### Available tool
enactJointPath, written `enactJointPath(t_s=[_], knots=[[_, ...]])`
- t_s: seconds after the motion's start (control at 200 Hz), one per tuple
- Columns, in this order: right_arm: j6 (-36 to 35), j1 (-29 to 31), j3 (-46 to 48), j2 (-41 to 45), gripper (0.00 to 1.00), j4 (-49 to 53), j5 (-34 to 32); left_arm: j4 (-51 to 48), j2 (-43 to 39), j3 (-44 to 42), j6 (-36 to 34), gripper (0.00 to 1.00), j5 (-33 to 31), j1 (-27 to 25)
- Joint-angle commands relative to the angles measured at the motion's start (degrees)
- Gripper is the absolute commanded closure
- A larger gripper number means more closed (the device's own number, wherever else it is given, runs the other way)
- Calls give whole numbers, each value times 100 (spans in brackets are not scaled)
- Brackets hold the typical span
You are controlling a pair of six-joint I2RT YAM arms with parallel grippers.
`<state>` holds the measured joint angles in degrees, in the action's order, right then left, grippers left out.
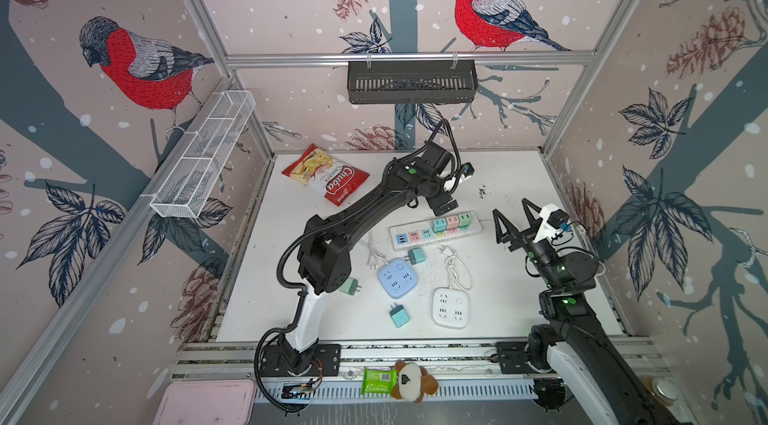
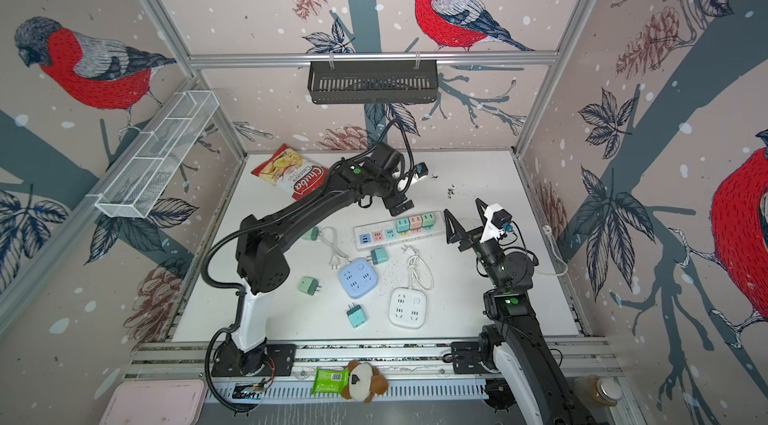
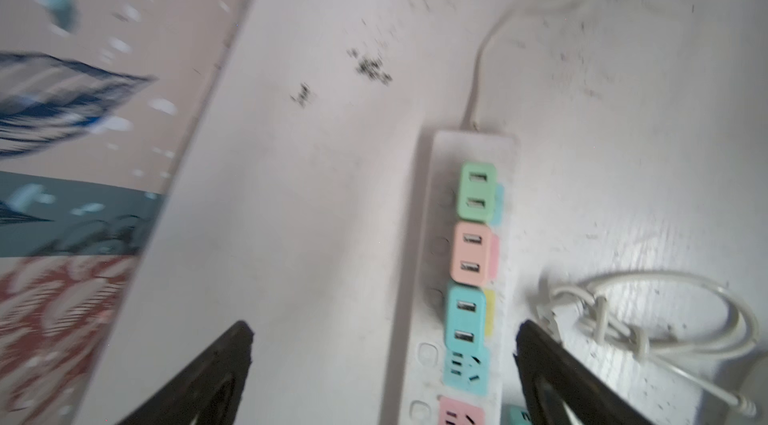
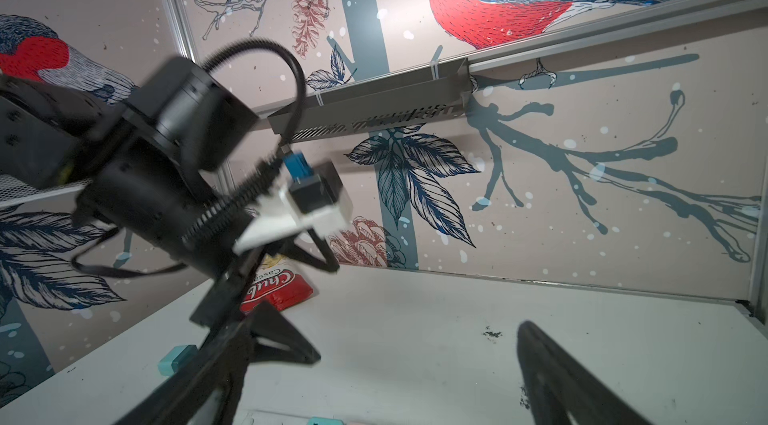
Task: Insert the plug
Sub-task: 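Open the left gripper and lift it away while the right arm swings toward the table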
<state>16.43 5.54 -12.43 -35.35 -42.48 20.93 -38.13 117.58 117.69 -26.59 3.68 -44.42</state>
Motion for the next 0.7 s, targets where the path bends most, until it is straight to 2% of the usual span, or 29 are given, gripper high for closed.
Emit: enactJointPath(t_s=[0.0,0.07,0.145,0.245,0.335,0.375,0.505,0.555,0.615,0.695], knots=[[224,24,-54,-9,0,-175,-256,824,-509,166,594,1,-436,7],[506,67,-89,28,0,-46,-574,1115,-974,-124,1084,1,-689,13],[890,137,-134,92,0,215,-1111,1376,-1523,-802,1895,2,-1110,98],[1403,227,-274,118,0,761,-1818,1483,-2406,-2012,2539,1,-532,513],[1181,297,-467,-55,0,959,-1559,2310,-3515,-3757,3052,1,-39,978],[1225,362,-652,-184,0,1180,-1532,2880,-4071,-4656,3217,2,-17,1102],[1054,635,-1159,-704,0,1655,-1423,4224,-5809,-7000,3600,2,-1084,1178],[979,741,-1315,-883,0,1779,-1326,4717,-6373,-7760,3840,2,-1804,1182],[957,918,-1517,-1079,0,1946,-1309,5452,-6864,-8608,4157,2,-2727,1186],[1111,1279,-1821,-1208,0,2293,-1721,6271,-7175,-9380,3971,2,-3177,1190]])
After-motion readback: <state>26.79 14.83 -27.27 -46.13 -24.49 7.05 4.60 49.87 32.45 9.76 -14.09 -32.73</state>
